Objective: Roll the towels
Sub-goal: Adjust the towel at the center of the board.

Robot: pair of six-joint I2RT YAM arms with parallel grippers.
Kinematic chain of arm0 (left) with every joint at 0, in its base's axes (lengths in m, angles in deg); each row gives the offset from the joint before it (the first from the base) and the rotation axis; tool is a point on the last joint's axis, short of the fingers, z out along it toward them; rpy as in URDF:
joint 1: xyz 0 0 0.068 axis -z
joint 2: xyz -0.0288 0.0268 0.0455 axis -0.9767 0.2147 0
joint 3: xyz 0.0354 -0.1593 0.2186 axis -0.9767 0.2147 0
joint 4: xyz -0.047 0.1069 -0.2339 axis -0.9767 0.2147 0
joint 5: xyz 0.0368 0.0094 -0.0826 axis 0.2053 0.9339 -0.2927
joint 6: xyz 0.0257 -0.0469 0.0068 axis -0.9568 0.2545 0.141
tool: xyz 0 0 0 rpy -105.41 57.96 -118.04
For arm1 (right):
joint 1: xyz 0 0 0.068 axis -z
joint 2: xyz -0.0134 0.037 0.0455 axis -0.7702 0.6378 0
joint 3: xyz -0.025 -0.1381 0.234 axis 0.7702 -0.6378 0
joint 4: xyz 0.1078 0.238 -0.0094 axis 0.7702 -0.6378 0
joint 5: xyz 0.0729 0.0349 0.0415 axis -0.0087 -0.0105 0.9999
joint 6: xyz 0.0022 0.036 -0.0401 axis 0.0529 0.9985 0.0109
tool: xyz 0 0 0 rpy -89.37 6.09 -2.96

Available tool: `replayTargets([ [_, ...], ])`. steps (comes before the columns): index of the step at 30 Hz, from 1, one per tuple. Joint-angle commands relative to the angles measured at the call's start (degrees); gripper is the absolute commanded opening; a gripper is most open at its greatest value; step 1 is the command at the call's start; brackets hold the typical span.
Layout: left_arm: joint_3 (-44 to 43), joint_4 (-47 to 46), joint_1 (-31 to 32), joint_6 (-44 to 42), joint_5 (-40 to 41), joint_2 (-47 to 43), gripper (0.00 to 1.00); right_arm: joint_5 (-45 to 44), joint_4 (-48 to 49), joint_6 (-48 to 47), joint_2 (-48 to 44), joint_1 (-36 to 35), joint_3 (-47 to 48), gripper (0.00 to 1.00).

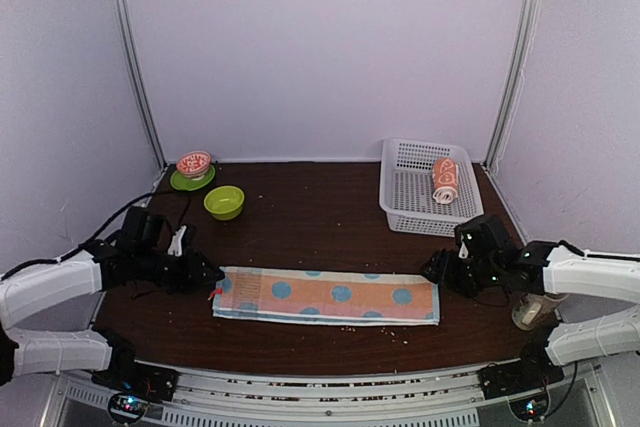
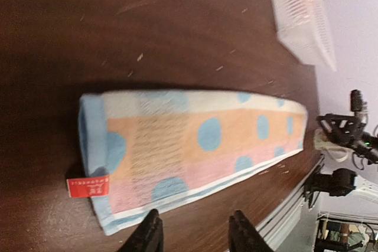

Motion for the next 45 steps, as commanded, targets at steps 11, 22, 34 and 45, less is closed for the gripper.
replayTargets([
  [11, -21.07, -8.27, 11.37, -8.23, 4.00, 27.47, 0.18, 1.14, 0.24, -3.67, 7.35, -5.47, 2.78, 0.63],
  [22, -6.83, -17.37, 14.72, -2.73, 4.46, 34.03, 0.05, -3.38, -7.78, -9.77, 22.41, -2.30, 12.32, 0.60],
  [34, 2.70, -26.60, 23.80, 8.47, 6.81, 33.23, 0.00, -2.85, -11.30, -16.95, 35.76, 4.46, 24.97, 0.60],
  [45, -12.00, 1.11, 24.77, 0.46, 17.90, 15.99, 0.34, -2.37, -18.05, -17.47, 19.96, 5.33, 24.04, 0.65],
])
